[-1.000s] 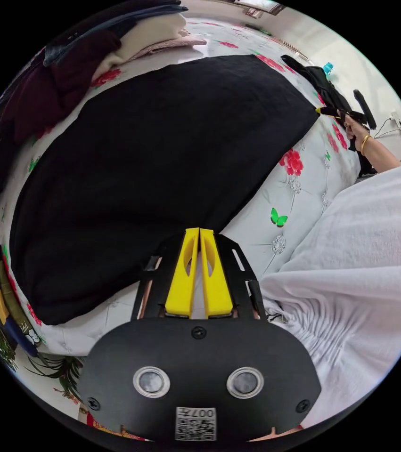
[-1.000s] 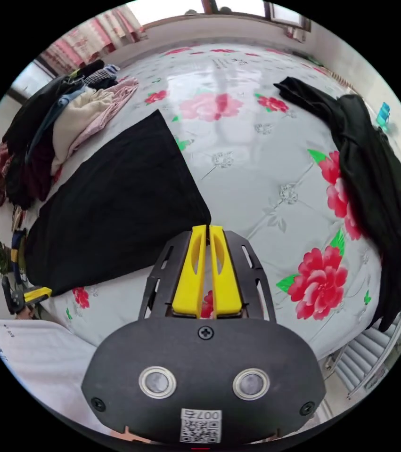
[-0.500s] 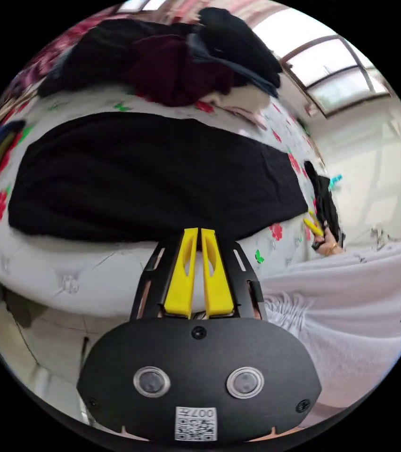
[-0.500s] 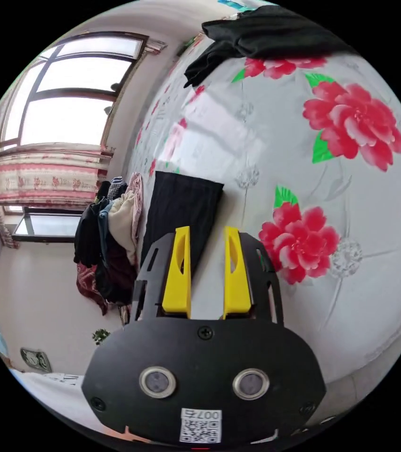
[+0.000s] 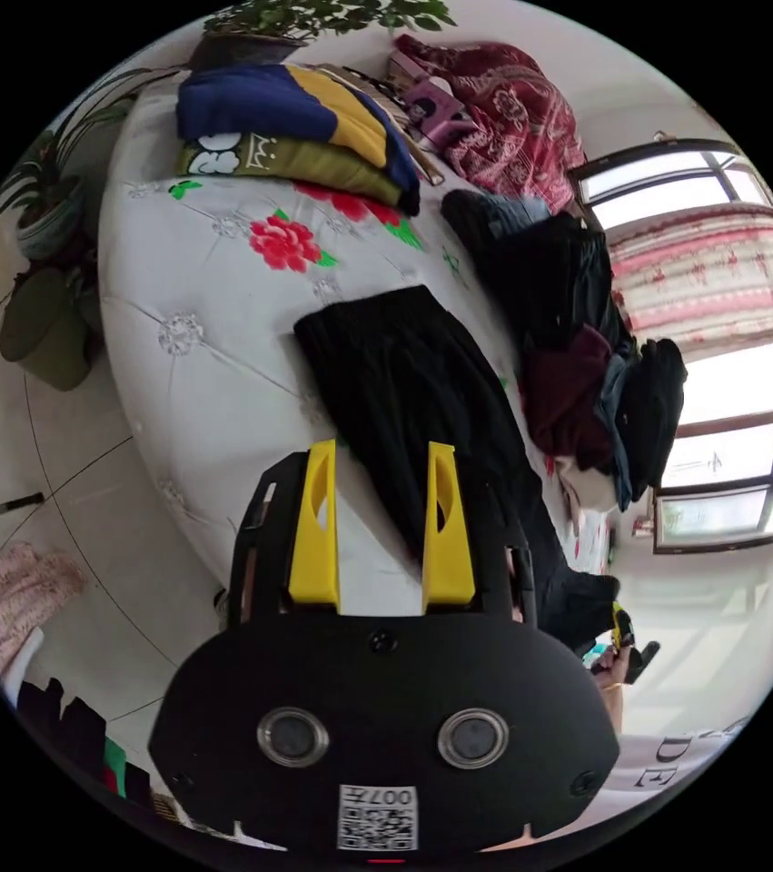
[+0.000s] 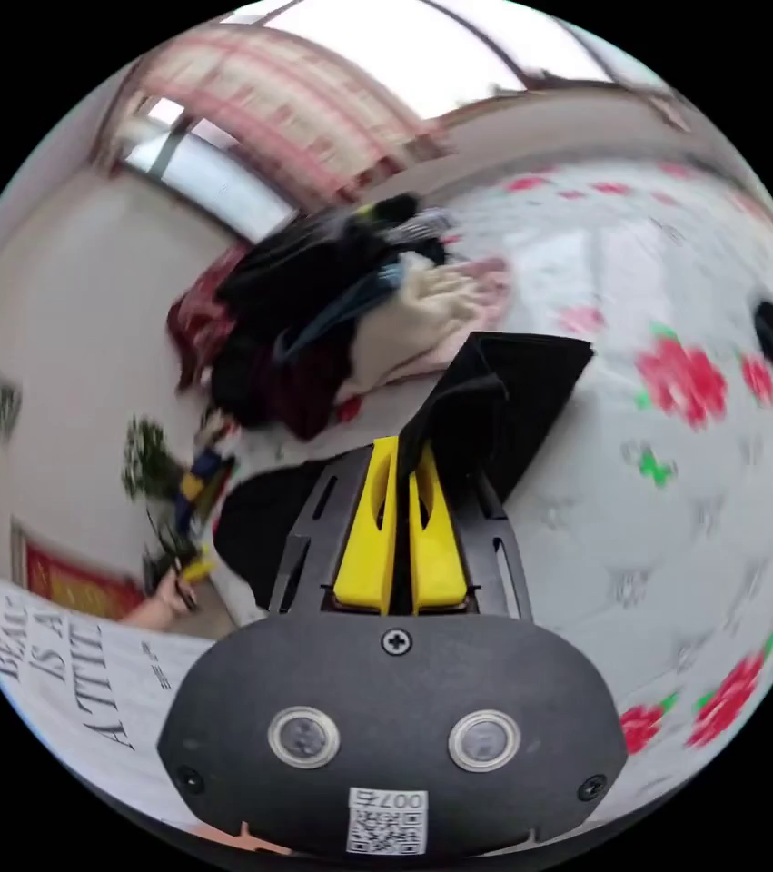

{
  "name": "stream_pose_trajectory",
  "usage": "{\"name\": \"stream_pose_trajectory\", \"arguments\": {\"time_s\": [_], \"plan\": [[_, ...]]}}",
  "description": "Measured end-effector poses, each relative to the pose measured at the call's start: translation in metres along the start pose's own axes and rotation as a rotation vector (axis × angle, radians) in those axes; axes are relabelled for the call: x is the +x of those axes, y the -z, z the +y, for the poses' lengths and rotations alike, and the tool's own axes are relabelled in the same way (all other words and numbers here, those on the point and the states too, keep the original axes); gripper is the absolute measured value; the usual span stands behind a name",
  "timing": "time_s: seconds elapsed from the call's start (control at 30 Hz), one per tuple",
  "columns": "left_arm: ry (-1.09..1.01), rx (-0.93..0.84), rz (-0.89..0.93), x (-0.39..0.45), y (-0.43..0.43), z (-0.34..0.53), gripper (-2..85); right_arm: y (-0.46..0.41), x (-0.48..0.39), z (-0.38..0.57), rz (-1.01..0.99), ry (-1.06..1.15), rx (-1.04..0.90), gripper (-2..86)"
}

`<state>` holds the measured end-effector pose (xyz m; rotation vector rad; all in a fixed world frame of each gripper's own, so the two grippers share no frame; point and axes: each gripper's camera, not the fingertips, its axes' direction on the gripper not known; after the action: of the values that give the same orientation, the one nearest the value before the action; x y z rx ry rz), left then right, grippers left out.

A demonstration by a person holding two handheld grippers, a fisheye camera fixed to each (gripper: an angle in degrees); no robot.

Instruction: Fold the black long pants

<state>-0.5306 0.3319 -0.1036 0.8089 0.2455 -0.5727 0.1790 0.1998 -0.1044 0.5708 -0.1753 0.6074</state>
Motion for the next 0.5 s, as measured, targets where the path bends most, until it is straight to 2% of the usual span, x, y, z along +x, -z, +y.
{"name": "stream_pose_trajectory", "arguments": {"time_s": [0.07, 0.17, 0.37, 0.5], "plan": [[0.025, 0.018, 0.005, -0.015, 0.004, -0.014, 13.9, -0.053, -0.119, -0.008, 0.021, 0.377, -0.184, -0.3], [0.079, 0.018, 0.036, -0.039, 0.006, -0.033, 13.9, -0.139, -0.222, 0.033, 0.0, 0.636, -0.382, -0.3], [0.123, 0.044, 0.102, -0.066, 0.014, -0.053, 11.2, -0.317, -0.29, 0.15, -0.01, 0.685, -0.804, 0.5], [0.151, 0.032, 0.093, -0.08, 0.017, -0.062, 7.8, -0.33, -0.303, 0.171, -0.075, 0.648, -0.809, 0.5]]}}
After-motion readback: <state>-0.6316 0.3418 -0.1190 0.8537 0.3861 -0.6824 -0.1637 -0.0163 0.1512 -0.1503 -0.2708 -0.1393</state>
